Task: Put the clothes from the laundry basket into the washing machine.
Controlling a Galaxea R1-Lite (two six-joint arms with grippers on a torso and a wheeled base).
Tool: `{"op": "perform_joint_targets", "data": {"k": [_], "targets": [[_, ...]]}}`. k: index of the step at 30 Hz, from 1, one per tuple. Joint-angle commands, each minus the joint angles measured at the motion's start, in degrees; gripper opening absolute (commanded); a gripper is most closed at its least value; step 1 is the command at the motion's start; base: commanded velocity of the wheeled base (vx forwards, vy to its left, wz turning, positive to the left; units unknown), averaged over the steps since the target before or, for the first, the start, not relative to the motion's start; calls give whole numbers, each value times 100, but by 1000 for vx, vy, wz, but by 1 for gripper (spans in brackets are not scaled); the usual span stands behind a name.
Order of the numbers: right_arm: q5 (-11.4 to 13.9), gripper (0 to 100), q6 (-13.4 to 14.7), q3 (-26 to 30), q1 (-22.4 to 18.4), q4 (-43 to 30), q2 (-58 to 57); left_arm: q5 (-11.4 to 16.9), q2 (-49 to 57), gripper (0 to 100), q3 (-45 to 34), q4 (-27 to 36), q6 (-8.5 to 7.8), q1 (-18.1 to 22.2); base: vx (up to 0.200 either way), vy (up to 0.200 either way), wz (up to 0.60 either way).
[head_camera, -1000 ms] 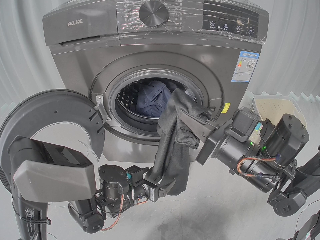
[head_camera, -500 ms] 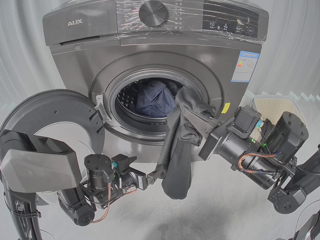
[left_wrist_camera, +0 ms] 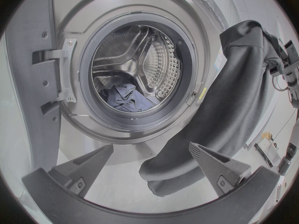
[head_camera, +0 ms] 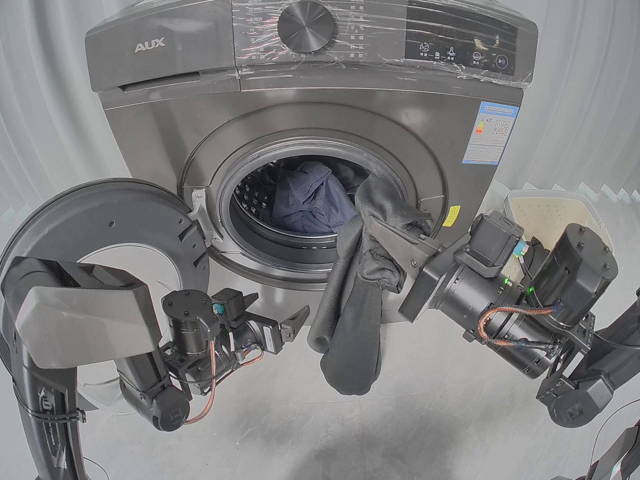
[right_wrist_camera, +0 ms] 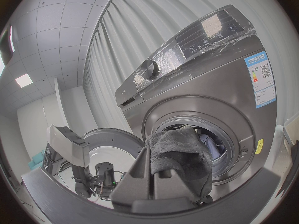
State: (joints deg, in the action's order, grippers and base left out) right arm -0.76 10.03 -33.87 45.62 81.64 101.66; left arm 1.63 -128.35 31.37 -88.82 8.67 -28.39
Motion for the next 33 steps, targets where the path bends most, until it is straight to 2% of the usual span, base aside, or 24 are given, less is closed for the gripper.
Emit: {"op": "perform_joint_targets", "data": {"k": [1, 13, 24, 33], "targets": [[32, 0, -1, -59, 53, 1, 3, 30, -498, 100, 441, -4, 12, 132, 0, 0, 0], [84, 0, 7, -349, 246, 168, 38, 127, -937, 100, 520, 5, 21, -132, 0, 0, 0], [84, 0, 7, -384, 255, 168, 38, 135, -972, 100, 599, 5, 91, -650, 0, 0, 0], [84, 0, 7, -375, 96, 159, 205, 83, -744, 100, 441, -4, 65, -615, 0, 0, 0]]}}
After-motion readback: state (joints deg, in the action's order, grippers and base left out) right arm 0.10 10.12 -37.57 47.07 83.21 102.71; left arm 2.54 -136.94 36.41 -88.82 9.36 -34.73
